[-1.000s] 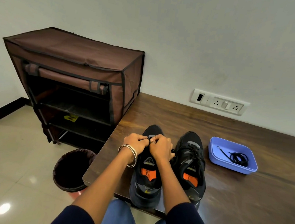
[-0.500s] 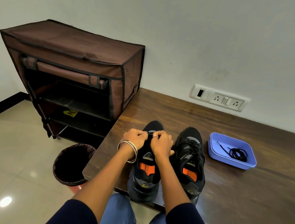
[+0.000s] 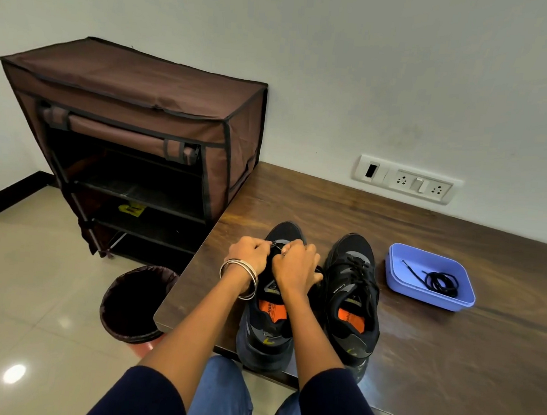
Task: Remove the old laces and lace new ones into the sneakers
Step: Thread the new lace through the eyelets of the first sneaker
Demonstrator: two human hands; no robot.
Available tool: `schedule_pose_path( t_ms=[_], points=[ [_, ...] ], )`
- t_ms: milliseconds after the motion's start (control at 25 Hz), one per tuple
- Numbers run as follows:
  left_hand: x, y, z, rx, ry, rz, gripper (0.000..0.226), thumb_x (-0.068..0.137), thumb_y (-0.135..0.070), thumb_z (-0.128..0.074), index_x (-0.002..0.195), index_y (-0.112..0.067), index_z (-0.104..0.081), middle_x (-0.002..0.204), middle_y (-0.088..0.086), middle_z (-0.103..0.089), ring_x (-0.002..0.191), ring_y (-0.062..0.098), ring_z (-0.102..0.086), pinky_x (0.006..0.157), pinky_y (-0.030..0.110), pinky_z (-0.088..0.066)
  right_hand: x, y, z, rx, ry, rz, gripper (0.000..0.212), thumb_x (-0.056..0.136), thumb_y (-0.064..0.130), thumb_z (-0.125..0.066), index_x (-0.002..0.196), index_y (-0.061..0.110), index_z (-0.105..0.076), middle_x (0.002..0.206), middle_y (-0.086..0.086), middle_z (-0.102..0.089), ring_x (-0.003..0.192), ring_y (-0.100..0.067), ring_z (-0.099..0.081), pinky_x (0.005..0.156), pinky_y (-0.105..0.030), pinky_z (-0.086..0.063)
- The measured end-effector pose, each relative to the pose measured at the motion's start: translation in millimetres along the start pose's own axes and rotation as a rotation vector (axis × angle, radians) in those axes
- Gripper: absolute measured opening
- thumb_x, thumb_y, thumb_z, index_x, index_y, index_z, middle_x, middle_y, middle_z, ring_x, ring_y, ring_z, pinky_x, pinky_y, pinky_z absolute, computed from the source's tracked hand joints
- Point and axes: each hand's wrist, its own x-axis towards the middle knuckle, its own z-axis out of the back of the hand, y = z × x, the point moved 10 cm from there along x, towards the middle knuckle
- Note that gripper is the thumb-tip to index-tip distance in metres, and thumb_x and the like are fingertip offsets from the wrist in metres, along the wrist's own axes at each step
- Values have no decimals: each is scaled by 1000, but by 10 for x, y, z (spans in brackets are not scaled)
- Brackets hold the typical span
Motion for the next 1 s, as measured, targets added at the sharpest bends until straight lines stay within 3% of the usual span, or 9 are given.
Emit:
schedule_pose_path(
  t_ms=[320,720,1000],
  points=[
    [46,10,-28,32,39,-15,30,89,-30,-50,108,-31,-73,109,5,-70,101,27,-61,89,35,-50,14,-70,4,56,-15,-73,17,91,18,-51,102,20,-64,120,-5,-51,120,-27,-40,97,-52,-30],
    [64,16,-4,61,24,-35,29,89,-37,-49,107,-36,-71,112,4,-69,102,27,-60,92,37,-49,33,49,-112,-156,-44,99,19,95,27,-51,109,18,-60,120,-6,-48,119,-26,-38,94,-48,-31],
    [49,-30,-15,143,48,-64,29,91,-39,-48,111,-35,-70,113,6,-68,103,29,-60,90,36,-50,94,58,-122,-138,-17,72,19,96,25,-52,108,17,-63,120,-6,-47,118,-26,-39,96,-48,-33]
  ],
)
